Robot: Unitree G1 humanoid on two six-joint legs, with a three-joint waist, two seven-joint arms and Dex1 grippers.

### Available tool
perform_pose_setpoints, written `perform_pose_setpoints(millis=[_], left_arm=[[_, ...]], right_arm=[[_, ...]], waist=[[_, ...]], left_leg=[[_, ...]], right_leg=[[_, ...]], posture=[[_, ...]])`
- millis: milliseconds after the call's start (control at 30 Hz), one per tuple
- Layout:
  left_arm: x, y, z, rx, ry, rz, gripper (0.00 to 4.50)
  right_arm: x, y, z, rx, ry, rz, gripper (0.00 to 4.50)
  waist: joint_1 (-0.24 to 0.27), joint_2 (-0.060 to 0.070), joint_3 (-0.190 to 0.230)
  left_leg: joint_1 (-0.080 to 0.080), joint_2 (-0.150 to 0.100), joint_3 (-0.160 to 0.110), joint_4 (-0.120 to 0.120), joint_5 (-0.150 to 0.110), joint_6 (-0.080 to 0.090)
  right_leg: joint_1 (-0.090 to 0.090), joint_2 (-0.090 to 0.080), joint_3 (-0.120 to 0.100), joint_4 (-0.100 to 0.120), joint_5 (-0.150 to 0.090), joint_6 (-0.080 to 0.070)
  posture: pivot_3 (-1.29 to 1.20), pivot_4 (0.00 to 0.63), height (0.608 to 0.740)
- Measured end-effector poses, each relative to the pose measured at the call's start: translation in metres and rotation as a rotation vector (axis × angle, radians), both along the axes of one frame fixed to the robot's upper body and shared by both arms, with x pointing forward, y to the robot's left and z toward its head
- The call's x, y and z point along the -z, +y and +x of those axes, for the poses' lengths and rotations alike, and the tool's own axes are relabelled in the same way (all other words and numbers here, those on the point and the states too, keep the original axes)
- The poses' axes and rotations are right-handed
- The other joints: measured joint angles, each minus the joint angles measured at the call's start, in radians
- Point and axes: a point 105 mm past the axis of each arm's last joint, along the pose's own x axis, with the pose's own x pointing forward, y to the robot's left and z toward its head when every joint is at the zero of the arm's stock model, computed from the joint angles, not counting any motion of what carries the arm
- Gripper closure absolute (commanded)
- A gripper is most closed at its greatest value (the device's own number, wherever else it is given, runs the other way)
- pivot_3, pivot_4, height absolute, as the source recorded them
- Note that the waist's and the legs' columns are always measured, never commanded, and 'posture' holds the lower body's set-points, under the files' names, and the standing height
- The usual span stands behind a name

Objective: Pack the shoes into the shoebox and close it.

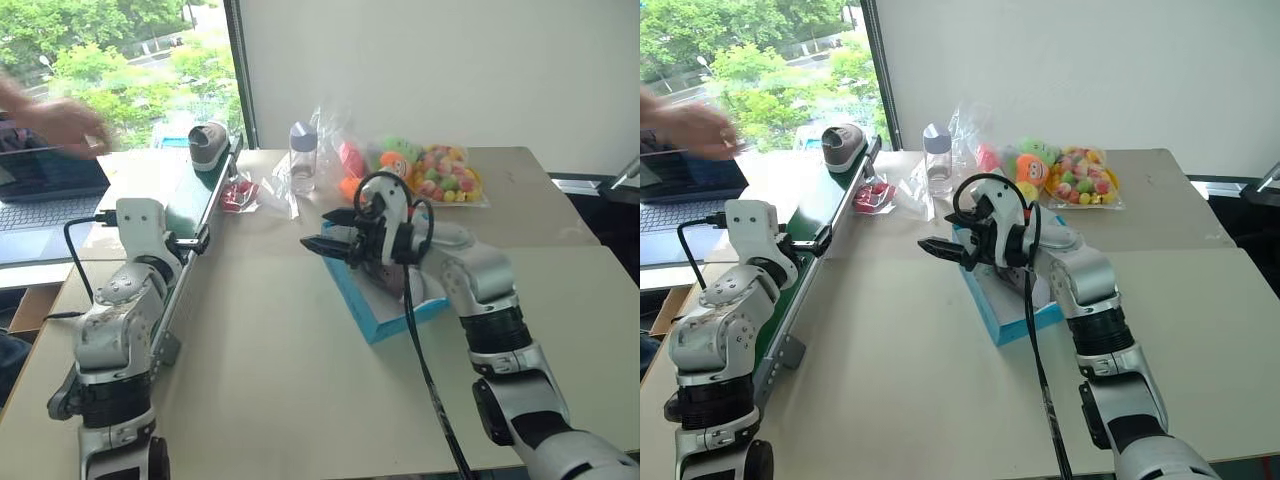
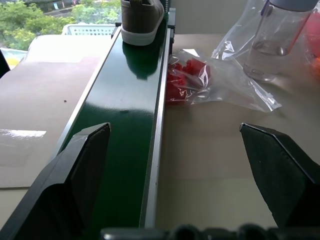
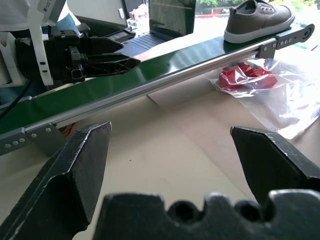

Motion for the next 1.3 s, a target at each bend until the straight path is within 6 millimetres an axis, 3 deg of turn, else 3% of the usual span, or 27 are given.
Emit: perform_pose_setpoints(millis=[267, 433, 600, 1167, 1300], left_arm=[[0.011, 0.037, 0.001, -0.136, 0.034, -0.014, 0.07], [0.013, 0.046, 0.005, -0.154, 0.033, 0.000, 0.07], [0.014, 0.044, 0.008, -0.124, 0.024, 0.046, 0.07], [0.043, 0.045, 0.009, -0.107, 0.108, 0.057, 0.07], [0.048, 0.045, 0.008, -0.104, 0.131, 0.039, 1.25]], right_arm=[[-0.002, 0.008, -0.010, -0.042, 0.031, 0.012, 0.00], [-0.006, 0.011, -0.016, -0.074, 0.020, 0.012, 0.00], [-0.005, 0.011, -0.017, -0.073, 0.032, 0.006, 0.00], [-0.007, 0.007, -0.019, -0.065, 0.027, 0.002, 0.00], [-0.008, 0.006, -0.019, -0.057, 0.026, 0.000, 0.00]], waist=[[0.001, 0.000, 0.000], [0.004, 0.000, 0.000], [0.002, 0.000, 0.000], [0.002, 0.000, 0.000], [0.005, 0.000, 0.000]], left_leg=[[0.000, 0.000, 0.000, 0.000, 0.000, 0.000], [0.000, 0.000, 0.000, 0.000, 0.000, 0.000], [-0.001, 0.000, 0.000, -0.001, 0.000, -0.001], [-0.001, 0.001, 0.000, -0.001, -0.001, -0.001], [-0.001, 0.001, 0.000, -0.001, -0.001, -0.001]], right_leg=[[-0.001, 0.000, 0.000, 0.000, 0.000, 0.000], [0.000, -0.001, -0.001, 0.000, 0.000, 0.000], [-0.002, -0.001, -0.001, 0.000, 0.000, -0.001], [-0.002, -0.002, -0.001, 0.000, 0.000, -0.001], [-0.002, -0.003, -0.002, 0.000, 0.000, -0.001]], posture=[[0.00, 0.150, 0.740], [0.00, 0.150, 0.740], [0.00, 0.150, 0.740], [0.00, 0.150, 0.740], [0.00, 0.150, 0.740]])
